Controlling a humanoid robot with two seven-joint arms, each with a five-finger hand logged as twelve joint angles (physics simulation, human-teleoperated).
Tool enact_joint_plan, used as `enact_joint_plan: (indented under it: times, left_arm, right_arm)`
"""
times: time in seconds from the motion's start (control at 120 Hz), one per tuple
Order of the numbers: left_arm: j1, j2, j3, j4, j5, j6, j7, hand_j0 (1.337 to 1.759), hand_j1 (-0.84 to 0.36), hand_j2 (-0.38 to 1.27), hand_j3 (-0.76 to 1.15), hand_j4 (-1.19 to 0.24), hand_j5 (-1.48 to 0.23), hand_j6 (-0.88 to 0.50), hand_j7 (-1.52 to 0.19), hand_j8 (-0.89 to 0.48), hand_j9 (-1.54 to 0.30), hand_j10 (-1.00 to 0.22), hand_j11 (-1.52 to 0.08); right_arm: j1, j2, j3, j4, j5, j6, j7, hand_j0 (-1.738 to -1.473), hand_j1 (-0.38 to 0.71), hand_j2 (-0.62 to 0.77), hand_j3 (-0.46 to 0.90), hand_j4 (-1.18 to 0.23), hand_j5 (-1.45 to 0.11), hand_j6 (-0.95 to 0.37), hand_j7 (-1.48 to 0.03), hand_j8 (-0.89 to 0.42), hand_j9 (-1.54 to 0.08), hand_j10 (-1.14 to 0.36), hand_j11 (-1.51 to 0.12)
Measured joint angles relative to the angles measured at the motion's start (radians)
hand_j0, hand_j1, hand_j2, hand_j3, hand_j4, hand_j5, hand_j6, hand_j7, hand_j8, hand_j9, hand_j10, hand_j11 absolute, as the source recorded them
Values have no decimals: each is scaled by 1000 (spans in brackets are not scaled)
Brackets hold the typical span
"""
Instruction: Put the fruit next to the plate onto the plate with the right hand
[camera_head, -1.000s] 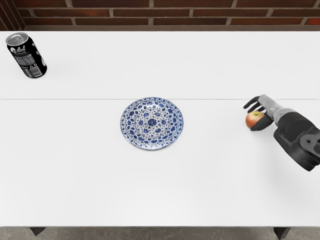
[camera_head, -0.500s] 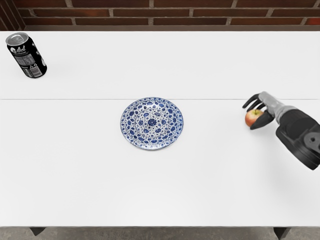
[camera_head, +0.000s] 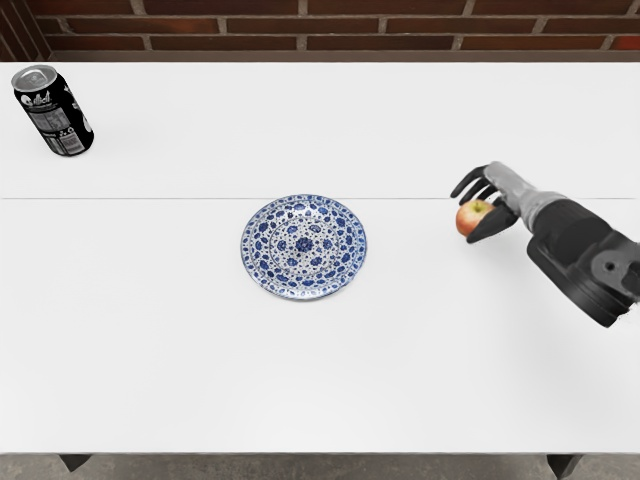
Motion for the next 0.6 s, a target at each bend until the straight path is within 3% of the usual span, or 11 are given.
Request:
enact_joint_plan:
  times: [0.6]
  left_arm:
    - [0, 0, 0, 0, 0, 0, 0, 1658, 69, 47, 0, -234, -304, -233, -304, -233, -304, -233, -304]
  right_arm:
    - [72, 183, 0, -6, -2, 0, 0, -1658, 245, 264, 0, -592, -812, -561, -790, -437, -797, -531, -802]
